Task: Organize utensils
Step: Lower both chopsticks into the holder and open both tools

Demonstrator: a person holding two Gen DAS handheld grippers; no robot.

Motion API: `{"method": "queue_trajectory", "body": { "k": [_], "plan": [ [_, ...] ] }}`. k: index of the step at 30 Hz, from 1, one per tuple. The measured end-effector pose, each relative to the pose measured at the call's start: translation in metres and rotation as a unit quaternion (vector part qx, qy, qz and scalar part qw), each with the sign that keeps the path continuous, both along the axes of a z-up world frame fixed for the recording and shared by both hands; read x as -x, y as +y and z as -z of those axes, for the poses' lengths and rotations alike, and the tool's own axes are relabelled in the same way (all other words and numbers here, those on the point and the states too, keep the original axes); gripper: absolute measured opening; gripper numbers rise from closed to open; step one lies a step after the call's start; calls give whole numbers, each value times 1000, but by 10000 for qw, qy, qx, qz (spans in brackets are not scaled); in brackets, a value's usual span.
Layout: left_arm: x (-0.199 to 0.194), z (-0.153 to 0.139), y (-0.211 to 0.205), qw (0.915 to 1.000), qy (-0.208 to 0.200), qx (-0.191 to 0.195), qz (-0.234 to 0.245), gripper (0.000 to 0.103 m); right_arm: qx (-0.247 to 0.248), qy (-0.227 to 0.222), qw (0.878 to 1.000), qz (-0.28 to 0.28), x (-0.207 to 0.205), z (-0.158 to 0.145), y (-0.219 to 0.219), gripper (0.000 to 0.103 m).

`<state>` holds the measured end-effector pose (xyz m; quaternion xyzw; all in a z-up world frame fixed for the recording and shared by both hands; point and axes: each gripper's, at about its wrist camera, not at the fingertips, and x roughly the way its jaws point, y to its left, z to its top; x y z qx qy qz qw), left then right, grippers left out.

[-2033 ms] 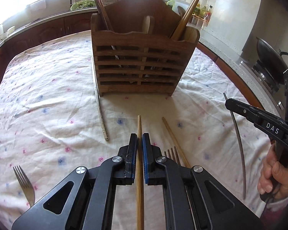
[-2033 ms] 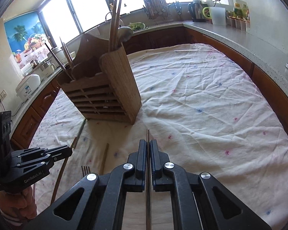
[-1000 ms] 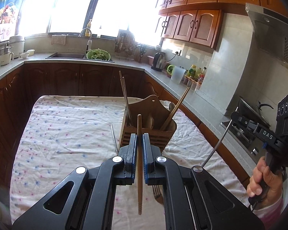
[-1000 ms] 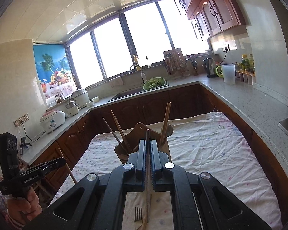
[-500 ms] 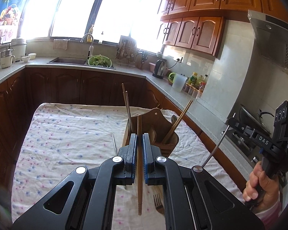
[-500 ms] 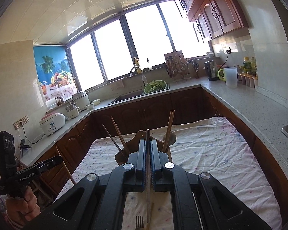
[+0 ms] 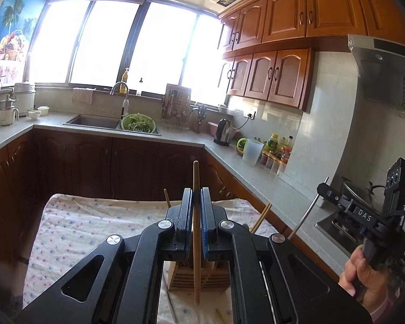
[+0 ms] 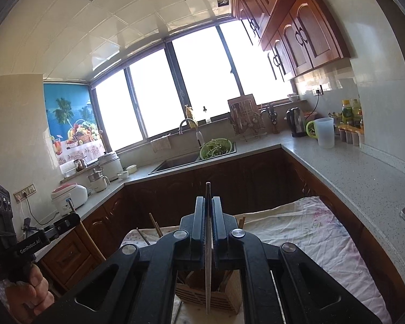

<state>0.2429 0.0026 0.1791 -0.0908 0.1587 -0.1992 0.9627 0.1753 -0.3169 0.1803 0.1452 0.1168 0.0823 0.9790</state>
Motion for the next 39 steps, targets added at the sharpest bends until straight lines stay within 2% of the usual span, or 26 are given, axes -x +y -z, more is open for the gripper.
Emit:
{"method": "queue_trajectory", "body": {
  "k": [6,12,20,28,39],
  "plan": [
    [-32,-1,-3,9996,-133,144,-214,4,48,-144,9998,106,-25,-5,-1,4],
    [-56,11,-3,9983,-162,348,-433,4,73,-111,9998,154,-42,7,0,4],
    [-72,58,-16,9983,61,265,-513,4,-62,193,9997,132,-58,44,-1,4],
    [-84,101,-25,9971,621,91,-426,5,-125,693,9975,40,-73,80,1,4],
    [-84,99,-27,9971,656,-18,-372,6,-181,848,9962,43,-76,85,2,5]
  ]
}}
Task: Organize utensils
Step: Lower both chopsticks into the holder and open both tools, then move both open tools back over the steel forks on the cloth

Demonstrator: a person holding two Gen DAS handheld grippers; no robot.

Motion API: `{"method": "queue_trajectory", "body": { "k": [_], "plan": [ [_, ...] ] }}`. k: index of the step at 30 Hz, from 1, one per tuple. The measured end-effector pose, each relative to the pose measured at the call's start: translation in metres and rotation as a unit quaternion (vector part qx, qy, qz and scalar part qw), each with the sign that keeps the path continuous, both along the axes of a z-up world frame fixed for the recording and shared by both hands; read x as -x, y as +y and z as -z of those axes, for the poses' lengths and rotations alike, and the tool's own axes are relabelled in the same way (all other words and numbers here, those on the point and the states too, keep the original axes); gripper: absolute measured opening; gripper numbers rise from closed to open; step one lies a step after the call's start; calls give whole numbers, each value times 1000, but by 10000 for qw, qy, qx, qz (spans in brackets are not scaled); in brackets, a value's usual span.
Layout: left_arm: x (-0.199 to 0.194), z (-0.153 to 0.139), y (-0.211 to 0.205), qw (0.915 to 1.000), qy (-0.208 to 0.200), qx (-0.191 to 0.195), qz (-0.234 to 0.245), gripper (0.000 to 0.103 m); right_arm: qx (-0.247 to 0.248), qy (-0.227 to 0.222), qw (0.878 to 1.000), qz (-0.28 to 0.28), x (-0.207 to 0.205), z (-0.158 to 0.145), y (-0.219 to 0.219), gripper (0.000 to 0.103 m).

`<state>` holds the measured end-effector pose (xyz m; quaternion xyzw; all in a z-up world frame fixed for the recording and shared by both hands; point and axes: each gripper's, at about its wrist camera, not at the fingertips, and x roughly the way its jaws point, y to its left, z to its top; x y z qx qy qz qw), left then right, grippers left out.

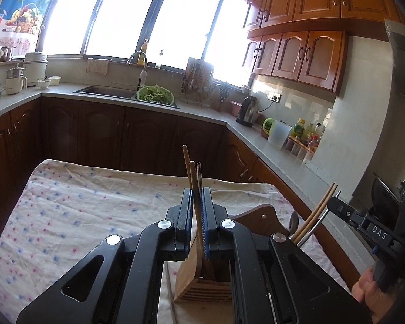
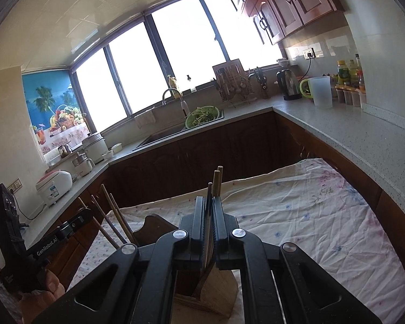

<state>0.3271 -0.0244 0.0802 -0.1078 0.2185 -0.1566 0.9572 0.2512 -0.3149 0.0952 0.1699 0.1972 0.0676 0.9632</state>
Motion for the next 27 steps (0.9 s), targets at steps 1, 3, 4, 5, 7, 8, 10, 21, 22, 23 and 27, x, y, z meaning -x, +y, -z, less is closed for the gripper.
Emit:
{"method": "queue_trajectory", "body": {
  "k": [1,3,4,5,7,8,10,21,22,23,27],
  "plan": [
    [0,0,0,10000,10,-7,4,6,-13,7,10000,-4,0,0,0,5],
    [0,-1,0,10000,53,-19,22,6,-15,15,10000,-9,0,0,0,10],
    [0,-2,0,10000,68,-30,33,6,-11,22,10000,-5,0,1,0,10],
    [0,-2,0,10000,79,-49,33,6,-13,20,10000,-11,0,0,0,10],
    [1,-3,1,9999,117,-66,48,10,-55,14,10000,-11,1,0,-1,12],
    [2,-2,1,9999,143,-62,52,12,-74,4,10000,6,2,0,-3,18],
    [5,-2,3,9998,167,-51,36,32,-144,-52,9999,25,5,0,-7,39],
    [50,19,24,9990,435,-45,-91,79,-332,-353,9988,122,49,-2,-25,92],
    [55,23,26,9986,521,-18,-70,79,-335,-327,9988,127,55,0,-26,92],
    [61,29,28,9981,619,-4,-45,79,-348,-298,9989,130,61,3,-28,92],
    [83,48,33,9958,915,9,49,79,-362,-108,9992,131,82,19,-34,92]
  ]
}}
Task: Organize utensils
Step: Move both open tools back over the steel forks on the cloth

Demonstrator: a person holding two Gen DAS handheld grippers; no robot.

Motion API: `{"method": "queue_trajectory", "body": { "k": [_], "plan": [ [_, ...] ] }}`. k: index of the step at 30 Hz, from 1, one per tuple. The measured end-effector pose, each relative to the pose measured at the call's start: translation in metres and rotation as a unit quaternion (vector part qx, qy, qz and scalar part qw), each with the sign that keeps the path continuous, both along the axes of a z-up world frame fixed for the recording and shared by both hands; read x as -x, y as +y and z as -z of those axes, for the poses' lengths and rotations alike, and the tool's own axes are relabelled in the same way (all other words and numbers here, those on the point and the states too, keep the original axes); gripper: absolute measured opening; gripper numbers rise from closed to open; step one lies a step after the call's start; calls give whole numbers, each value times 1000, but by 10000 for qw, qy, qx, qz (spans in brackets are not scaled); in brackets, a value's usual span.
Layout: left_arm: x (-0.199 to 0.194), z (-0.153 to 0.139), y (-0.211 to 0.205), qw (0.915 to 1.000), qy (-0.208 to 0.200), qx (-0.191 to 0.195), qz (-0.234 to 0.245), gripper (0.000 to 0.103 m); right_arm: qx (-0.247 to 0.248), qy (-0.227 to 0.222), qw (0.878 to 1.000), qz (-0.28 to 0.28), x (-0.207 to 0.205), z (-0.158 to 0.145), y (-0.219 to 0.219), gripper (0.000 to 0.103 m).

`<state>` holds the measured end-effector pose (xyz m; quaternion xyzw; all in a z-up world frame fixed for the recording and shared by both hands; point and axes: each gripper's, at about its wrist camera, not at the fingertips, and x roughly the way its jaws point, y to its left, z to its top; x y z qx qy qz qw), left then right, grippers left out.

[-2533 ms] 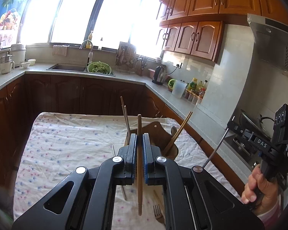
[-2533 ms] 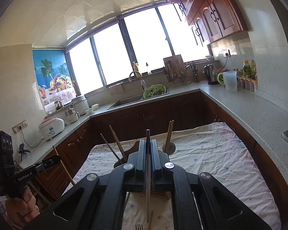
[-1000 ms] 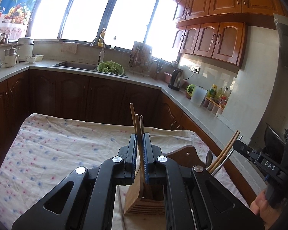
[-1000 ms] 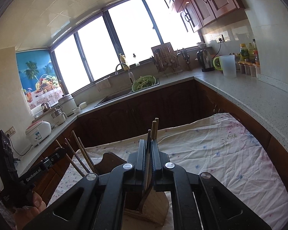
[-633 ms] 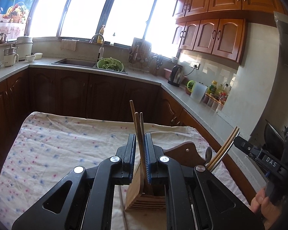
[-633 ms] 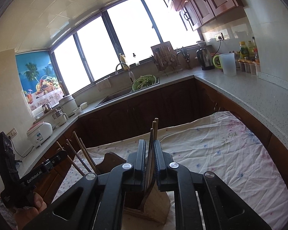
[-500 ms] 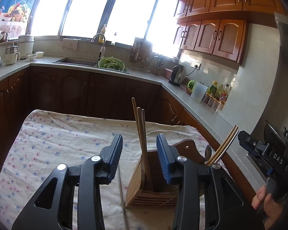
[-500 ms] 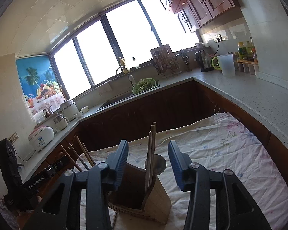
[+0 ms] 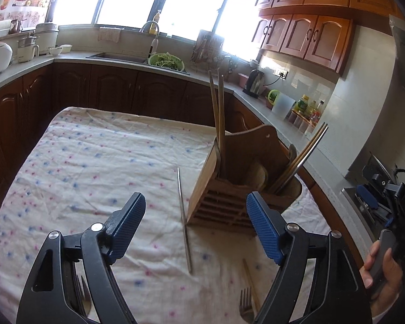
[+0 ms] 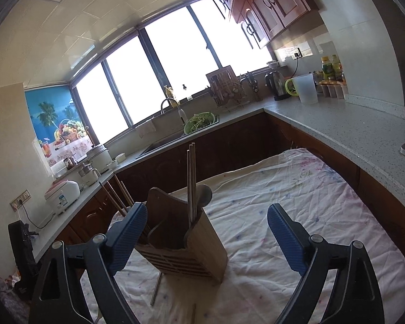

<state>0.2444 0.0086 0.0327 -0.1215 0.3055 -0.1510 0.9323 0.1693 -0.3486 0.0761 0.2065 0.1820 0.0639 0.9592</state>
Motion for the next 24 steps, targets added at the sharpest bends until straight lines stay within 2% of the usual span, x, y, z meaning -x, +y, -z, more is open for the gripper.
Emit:
{"method": "queue_trajectory", "body": {
  "k": [10,18,23,24],
  "plan": [
    [47,34,-22,9978,470,-44,464,79,-68,223,9997,28,51,23,-5,92],
    [59,65,-55,9914,807,-230,1008,78,-105,350,9993,95,76,35,-8,92],
    [51,83,-76,9859,1021,-379,1272,65,-99,404,9990,137,81,40,-13,92],
    [49,87,-80,9845,1076,-423,1321,59,-100,426,9989,145,81,41,-14,92]
  ]
}}
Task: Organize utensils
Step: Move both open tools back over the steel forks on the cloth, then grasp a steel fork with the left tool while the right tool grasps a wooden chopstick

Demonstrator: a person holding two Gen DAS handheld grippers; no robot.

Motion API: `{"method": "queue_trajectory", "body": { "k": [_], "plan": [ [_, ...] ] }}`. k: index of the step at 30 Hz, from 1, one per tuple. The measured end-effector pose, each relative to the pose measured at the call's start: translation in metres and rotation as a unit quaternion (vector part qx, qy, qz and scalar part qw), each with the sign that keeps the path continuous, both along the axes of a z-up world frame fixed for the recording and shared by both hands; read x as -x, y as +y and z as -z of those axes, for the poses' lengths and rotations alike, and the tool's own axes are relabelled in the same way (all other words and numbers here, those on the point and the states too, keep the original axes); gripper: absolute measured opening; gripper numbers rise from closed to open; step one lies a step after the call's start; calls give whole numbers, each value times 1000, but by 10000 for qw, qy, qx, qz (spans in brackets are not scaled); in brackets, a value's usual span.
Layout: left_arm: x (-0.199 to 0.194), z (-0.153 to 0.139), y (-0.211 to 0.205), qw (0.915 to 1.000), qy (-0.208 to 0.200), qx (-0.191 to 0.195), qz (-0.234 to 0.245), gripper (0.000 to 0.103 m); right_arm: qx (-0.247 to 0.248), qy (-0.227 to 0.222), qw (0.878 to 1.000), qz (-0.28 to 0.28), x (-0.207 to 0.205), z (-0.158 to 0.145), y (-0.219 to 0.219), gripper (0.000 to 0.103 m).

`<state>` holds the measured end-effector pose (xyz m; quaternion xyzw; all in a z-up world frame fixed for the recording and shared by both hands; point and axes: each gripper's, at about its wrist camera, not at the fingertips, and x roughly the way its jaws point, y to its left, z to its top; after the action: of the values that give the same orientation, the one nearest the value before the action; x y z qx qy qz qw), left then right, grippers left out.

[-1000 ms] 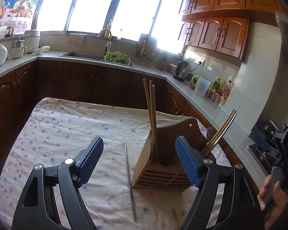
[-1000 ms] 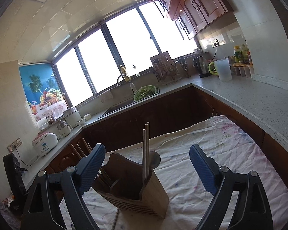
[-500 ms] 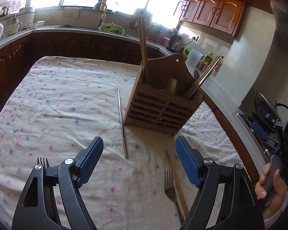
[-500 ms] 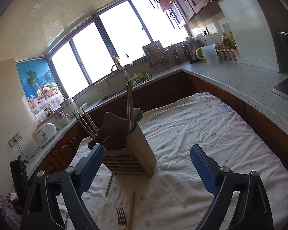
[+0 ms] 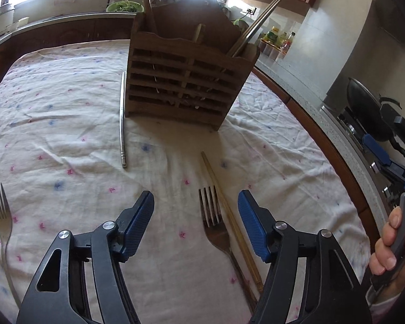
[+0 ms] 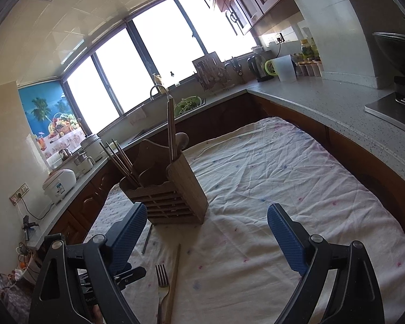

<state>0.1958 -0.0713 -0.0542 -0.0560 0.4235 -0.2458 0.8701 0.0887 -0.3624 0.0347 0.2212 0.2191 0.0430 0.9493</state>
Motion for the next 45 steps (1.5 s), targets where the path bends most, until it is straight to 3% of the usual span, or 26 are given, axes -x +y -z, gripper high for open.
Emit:
{"method": "queue_trajectory", "body": {
  "k": [5,6,10,16,26,32,38,40,43,45],
  "plan": [
    [-9,14,-14,9995,176,-155,198,45,-33,104,9999,-4,-2,7,0,92],
    [-10,17,-16,9994,215,-162,240,35,-36,122,9999,-10,-3,9,0,92],
    [-9,21,-25,9986,200,-279,411,13,-61,230,9997,-34,-8,15,1,92],
    [-5,18,-22,9977,183,-185,629,4,-84,412,9988,-265,-19,25,17,87],
    [3,9,38,9986,347,-228,336,3,211,1196,9868,-1072,-51,62,75,50],
    [2,9,65,9981,463,-359,164,3,533,1526,9766,-1421,-71,77,103,40],
    [-4,11,64,9972,546,-517,32,4,882,1876,9645,-1635,-97,93,122,27],
    [-5,12,59,9965,529,-654,15,12,1021,1964,9608,-1671,-104,98,127,26],
    [-6,18,51,9952,563,-798,35,15,1237,1993,9579,-1657,-111,101,131,23],
    [-5,18,47,9950,465,-884,40,14,1360,2013,9559,-1651,-112,101,134,12]
  ]
}}
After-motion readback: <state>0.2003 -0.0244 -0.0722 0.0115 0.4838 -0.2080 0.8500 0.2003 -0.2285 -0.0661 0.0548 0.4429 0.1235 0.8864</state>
